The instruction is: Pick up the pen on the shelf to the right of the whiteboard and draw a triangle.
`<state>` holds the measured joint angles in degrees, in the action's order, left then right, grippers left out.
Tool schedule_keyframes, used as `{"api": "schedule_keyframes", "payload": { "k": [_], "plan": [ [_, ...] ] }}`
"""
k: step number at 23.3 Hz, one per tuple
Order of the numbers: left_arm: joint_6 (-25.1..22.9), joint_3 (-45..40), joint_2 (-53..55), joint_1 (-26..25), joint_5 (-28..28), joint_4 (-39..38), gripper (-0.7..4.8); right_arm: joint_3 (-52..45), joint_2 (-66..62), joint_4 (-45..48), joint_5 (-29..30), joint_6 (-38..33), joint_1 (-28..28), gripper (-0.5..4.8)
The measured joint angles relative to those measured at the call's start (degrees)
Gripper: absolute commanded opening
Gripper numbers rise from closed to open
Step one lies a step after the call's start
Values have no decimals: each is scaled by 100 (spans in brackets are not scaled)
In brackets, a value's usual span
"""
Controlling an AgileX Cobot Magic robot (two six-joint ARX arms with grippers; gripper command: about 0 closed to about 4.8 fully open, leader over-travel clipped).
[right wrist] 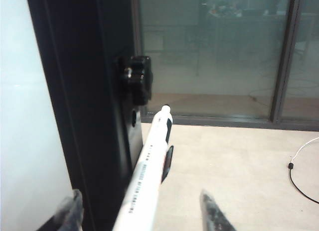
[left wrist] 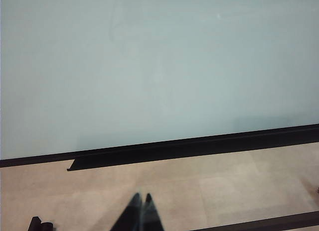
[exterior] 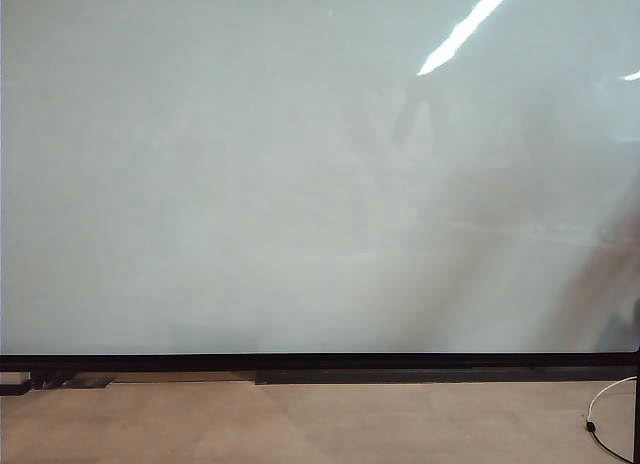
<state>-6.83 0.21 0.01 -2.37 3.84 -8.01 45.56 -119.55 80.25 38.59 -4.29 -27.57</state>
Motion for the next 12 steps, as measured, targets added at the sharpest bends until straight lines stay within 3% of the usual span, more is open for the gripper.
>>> {"api": "schedule_keyframes", "payload": {
  "k": [8,12],
  "plan": [
    [0,0,0,0,0,0,-5,2,0,0,0,-39,57,303],
    [0,0,0,0,0,0,-5,11,0,0,-2,-46,70,261]
  ]
}}
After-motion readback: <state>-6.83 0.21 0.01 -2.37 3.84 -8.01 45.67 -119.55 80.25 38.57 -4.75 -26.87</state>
